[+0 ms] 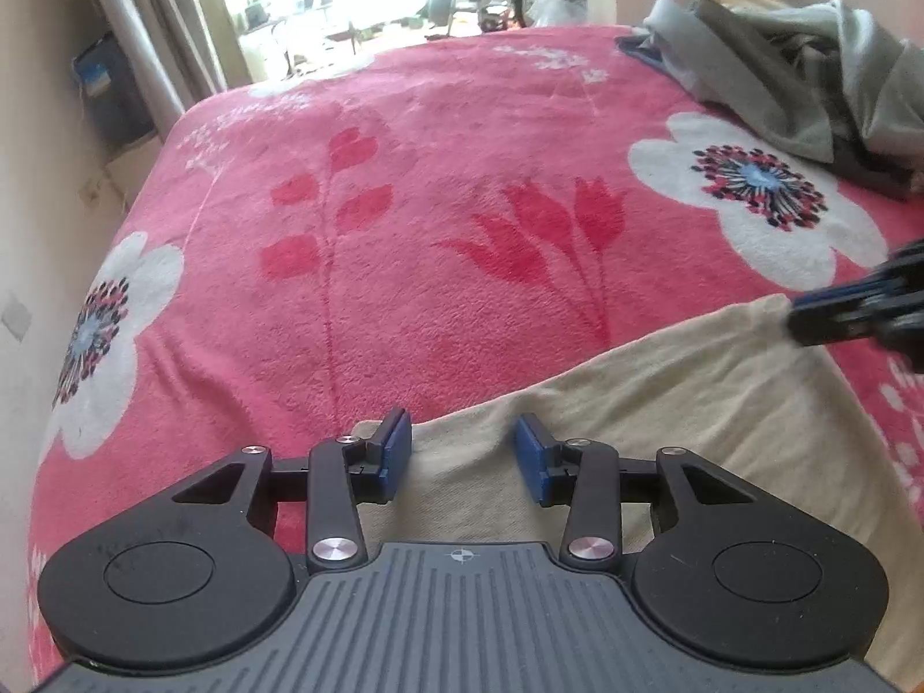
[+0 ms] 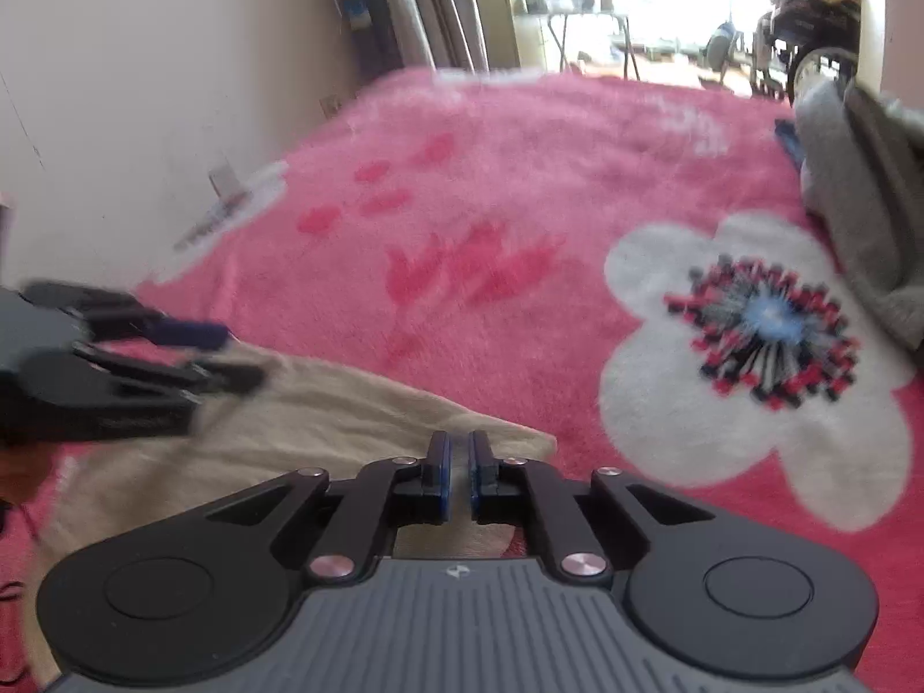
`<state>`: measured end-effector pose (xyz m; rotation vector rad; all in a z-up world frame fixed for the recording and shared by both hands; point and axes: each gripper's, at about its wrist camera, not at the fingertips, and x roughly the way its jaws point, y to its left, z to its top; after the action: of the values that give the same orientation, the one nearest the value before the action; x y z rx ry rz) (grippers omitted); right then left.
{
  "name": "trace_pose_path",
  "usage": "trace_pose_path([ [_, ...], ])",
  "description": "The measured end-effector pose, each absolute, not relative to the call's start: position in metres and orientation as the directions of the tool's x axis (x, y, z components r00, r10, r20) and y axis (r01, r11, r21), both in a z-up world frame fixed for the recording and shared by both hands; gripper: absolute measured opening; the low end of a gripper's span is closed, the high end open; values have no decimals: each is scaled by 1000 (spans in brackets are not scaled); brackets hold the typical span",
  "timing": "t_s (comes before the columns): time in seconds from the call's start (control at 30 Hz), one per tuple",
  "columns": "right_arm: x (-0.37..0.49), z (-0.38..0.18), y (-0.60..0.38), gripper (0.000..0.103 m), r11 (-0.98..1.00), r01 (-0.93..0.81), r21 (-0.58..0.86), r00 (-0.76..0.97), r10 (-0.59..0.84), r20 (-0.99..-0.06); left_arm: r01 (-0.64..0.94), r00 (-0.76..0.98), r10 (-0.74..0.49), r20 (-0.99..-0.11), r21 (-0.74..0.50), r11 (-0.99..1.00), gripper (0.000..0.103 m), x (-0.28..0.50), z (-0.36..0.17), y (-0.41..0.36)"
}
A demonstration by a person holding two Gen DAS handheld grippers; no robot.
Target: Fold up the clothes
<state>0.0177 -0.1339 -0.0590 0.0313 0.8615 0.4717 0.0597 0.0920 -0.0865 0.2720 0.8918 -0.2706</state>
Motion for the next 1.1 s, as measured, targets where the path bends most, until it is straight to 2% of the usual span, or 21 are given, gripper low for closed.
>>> trace_pose_path([
  [0.1,-4,-33,-131,8,841,-479,252,514,501,-696,339,593,-97,-799,139,930,40,60,-86,89],
  [0.2,-28,-28,-115,8,768,-577,277,407,565,-718,345,592,-70,-803,173,923,41,60,-86,83],
  [0.27,-38,-42,-103,8,757,-617,215,373,522,-767,347,591,-56,-805,191,918,41,60,-86,79],
  [0.33,-45,-75,-90,6,777,-624,85,368,388,-845,354,587,-51,-808,199,914,41,59,-86,76],
  [0.43,-47,-76,-89,6,790,-608,80,391,385,-836,354,591,-32,-806,223,908,41,58,-86,73],
  [0.5,-45,-67,-89,11,804,-586,101,386,386,-838,349,588,-26,-808,224,910,41,59,-85,73],
  [0.63,-62,-34,-86,10,709,-673,210,326,539,-776,341,588,-14,-809,232,911,41,59,-85,71],
  [0.8,-90,-71,-67,10,634,-760,144,236,476,-847,352,601,1,-800,266,898,42,56,-87,66],
  [0.97,-100,-70,-64,11,638,-763,105,282,475,-834,360,612,12,-791,291,887,43,54,-88,63],
  [1.1,-97,-48,-74,15,650,-735,194,263,537,-801,355,619,20,-785,303,884,43,53,-89,61],
])
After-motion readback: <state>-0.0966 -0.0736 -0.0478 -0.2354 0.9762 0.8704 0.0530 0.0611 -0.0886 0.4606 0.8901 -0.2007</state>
